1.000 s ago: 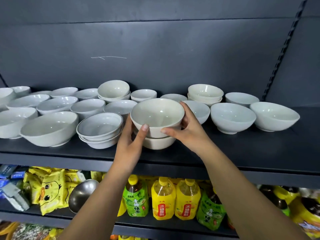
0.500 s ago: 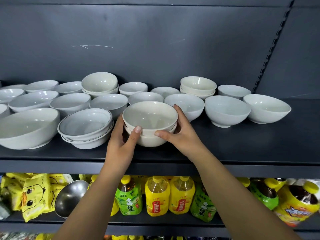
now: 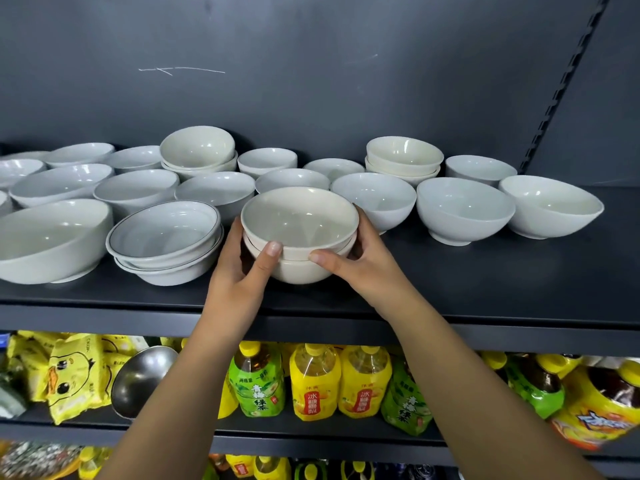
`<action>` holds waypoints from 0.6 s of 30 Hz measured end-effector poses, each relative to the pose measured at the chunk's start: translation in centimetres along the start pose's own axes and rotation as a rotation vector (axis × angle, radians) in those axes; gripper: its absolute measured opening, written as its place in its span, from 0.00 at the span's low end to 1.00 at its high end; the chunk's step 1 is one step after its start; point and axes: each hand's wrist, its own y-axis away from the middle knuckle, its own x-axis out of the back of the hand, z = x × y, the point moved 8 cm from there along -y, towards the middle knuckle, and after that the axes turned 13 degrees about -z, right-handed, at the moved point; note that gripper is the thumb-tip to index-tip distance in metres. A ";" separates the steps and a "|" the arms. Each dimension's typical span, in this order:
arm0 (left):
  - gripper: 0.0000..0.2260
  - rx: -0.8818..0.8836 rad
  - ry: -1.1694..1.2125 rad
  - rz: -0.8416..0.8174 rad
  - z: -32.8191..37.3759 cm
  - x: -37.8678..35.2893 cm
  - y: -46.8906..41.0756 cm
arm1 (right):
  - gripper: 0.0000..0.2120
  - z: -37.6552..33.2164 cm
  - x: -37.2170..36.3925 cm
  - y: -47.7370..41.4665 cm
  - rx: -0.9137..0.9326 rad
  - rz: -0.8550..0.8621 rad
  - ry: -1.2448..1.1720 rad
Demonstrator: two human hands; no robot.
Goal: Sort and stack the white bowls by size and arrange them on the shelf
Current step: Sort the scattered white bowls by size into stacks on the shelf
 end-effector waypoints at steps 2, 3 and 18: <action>0.28 0.019 0.024 -0.026 0.2 -0.2 -0.1 | 0.32 -0.1 -0.2 -0.1 0.009 -0.025 -0.031; 0.29 0.030 0.020 -0.037 0.3 -0.2 -0.1 | 0.34 -0.1 -0.1 -0.1 0.010 -0.033 -0.042; 0.18 0.171 0.268 -0.053 1.8 0.2 0.3 | 0.35 -3.0 0.9 0.7 0.064 -0.042 0.019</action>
